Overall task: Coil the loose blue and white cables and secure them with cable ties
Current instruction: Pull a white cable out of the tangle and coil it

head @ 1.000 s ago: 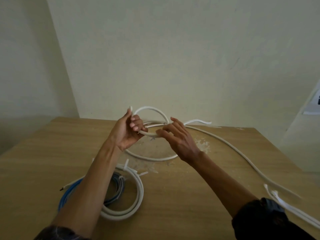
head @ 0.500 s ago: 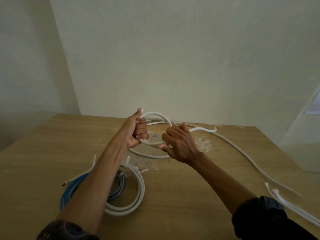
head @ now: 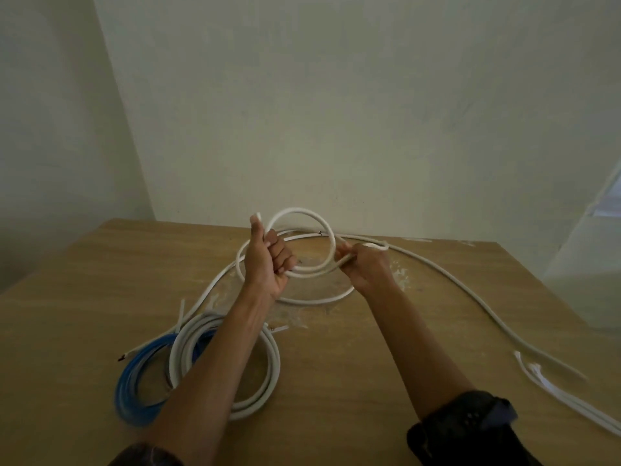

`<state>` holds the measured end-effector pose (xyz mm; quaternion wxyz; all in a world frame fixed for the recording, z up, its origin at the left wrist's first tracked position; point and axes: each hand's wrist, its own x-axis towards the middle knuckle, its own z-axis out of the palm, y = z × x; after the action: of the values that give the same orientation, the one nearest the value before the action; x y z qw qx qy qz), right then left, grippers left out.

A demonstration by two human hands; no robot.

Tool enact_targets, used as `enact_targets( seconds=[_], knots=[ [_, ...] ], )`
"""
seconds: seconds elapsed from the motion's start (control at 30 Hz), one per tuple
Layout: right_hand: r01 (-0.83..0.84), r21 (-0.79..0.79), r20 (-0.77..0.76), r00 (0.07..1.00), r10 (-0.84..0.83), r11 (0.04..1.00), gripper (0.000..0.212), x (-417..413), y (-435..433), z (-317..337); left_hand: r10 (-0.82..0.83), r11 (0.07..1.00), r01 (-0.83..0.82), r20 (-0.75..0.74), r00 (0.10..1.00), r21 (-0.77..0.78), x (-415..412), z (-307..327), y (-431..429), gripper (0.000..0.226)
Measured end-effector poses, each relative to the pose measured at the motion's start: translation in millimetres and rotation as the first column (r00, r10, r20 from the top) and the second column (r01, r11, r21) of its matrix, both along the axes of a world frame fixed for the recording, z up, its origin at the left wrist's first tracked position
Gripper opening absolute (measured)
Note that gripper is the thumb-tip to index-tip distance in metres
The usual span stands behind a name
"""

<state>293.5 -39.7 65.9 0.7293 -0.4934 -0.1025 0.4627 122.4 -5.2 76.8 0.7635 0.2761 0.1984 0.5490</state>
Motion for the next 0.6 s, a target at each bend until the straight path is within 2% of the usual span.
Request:
enact_targets(
  seconds=[0.03,0.1,0.17,0.23,0.27,0.3,0.33,0.37,0.4,0.43,0.47,0.5,0.57,0.6],
  knots=[
    [-0.008,-0.021,0.051,0.999,0.009,1.000,0.013,2,2,-3,-0.015,1.000,0.015,-0.060,0.998,0.008,2,-2,-1,0.062],
    [0.071,-0.006,0.255,0.965,-0.067,0.997,0.019,2,2,-5,-0.036,0.999,0.042,-0.193,0.980,0.025,7,-6,-6,0.058],
    [0.187,0.115,0.545,0.810,-0.219,0.976,0.023,2,2,-11,-0.055,0.998,0.063,-0.274,0.960,0.021,10,-9,-11,0.056],
    [0.213,0.196,0.761,0.583,-0.285,0.957,0.031,-1,-3,-12,-0.069,0.997,0.076,-0.322,0.944,0.009,11,-10,-15,0.056],
    [0.203,0.221,0.833,0.470,-0.293,0.954,0.032,-2,-5,-11,-0.076,0.996,0.083,-0.340,0.937,0.006,10,-10,-15,0.056],
    [0.188,0.229,0.866,0.408,-0.288,0.955,0.032,-4,-7,-8,-0.083,0.996,0.092,-0.352,0.932,0.008,10,-8,-14,0.056],
    [0.190,0.207,0.880,0.392,-0.268,0.960,0.032,-3,-7,-7,-0.086,0.995,0.097,-0.354,0.931,0.014,8,-6,-13,0.056],
    [0.189,0.154,0.808,0.541,-0.234,0.970,0.029,1,-5,-1,-0.083,0.995,0.097,-0.344,0.935,0.024,6,-5,-11,0.055],
    [0.163,0.065,0.621,0.766,-0.168,0.984,0.023,10,0,7,-0.074,0.995,0.093,-0.334,0.940,0.041,4,-4,-10,0.055],
    [0.105,-0.004,0.359,0.928,-0.097,0.994,0.014,20,3,15,-0.067,0.994,0.092,-0.338,0.939,0.060,1,-5,-9,0.055],
    [0.088,-0.051,0.175,0.981,-0.078,0.995,0.007,30,4,22,-0.071,0.992,0.104,-0.359,0.930,0.073,-2,-7,-9,0.056],
    [0.123,-0.100,0.142,0.984,-0.108,0.987,0.006,41,6,25,-0.087,0.989,0.127,-0.386,0.918,0.077,-3,-11,-10,0.057],
    [0.259,-0.101,0.326,0.921,-0.215,0.960,0.008,51,8,29,-0.143,0.981,0.184,-0.413,0.899,0.062,2,-19,-12,0.057],
    [0.323,-0.036,0.456,0.848,-0.272,0.946,0.015,47,7,29,-0.170,0.977,0.210,-0.424,0.890,0.049,6,-21,-13,0.056]
  ],
)
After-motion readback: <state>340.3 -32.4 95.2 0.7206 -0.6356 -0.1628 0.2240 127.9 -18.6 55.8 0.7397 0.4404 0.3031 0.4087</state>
